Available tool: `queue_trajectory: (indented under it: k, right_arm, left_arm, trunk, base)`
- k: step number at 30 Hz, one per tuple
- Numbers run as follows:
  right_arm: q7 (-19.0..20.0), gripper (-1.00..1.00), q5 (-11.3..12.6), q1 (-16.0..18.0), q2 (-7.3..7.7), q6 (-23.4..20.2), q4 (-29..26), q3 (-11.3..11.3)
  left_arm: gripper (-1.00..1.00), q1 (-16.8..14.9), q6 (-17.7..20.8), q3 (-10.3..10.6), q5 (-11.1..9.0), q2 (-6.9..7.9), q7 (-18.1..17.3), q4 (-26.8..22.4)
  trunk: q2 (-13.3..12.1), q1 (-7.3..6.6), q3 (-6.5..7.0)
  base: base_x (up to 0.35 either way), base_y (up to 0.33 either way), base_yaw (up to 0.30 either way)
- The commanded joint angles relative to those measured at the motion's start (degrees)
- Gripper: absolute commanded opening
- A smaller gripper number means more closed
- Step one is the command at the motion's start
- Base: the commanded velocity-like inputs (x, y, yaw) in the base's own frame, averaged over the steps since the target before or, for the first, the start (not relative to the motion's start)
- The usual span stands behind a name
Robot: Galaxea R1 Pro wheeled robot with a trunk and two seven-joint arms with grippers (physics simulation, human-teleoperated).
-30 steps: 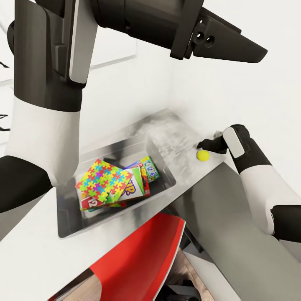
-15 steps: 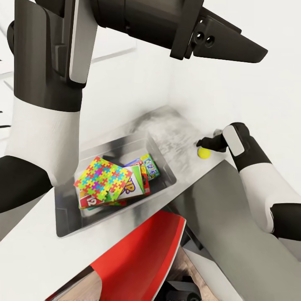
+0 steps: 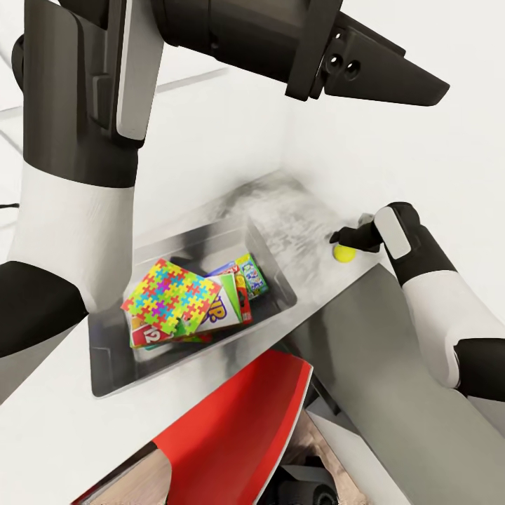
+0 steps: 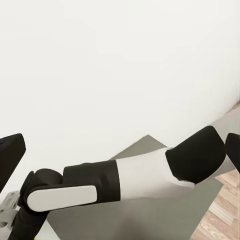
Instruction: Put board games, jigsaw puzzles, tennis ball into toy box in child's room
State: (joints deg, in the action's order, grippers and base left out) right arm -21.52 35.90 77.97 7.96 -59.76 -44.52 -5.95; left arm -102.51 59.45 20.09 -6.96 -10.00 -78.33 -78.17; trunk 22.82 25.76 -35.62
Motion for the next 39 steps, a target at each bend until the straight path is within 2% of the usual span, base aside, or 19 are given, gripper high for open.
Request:
queue_trajectory:
  k: [1,11,39]
  right_arm:
    - [-0.54,1.0,0.6,0.04,0.12,-0.08,-0.04,-0.3]
    - [-0.64,1.0,0.58,-0.05,0.29,0.23,0.06,-0.45]
    - [-0.54,1.0,0.57,-0.1,0.49,0.01,0.31,-0.43]
  left_arm:
    - [1.0,-0.06,0.55,0.02,-0.16,0.0,-0.07,0.04]
    - [1.0,-0.06,0.55,0.04,-0.16,0.0,-0.07,-0.02]
    - [1.0,-0.06,0.55,0.04,-0.16,0.0,-0.07,-0.05]
  trunk:
    - [0.1,0.03,-0.18]
    - [0.1,0.03,-0.88]
    - [0.1,0.03,-0.93]
  base:
    - [0.0,0.0,0.0]
    - [0.0,0.0,0.0]
    - [0.0,0.0,0.0]
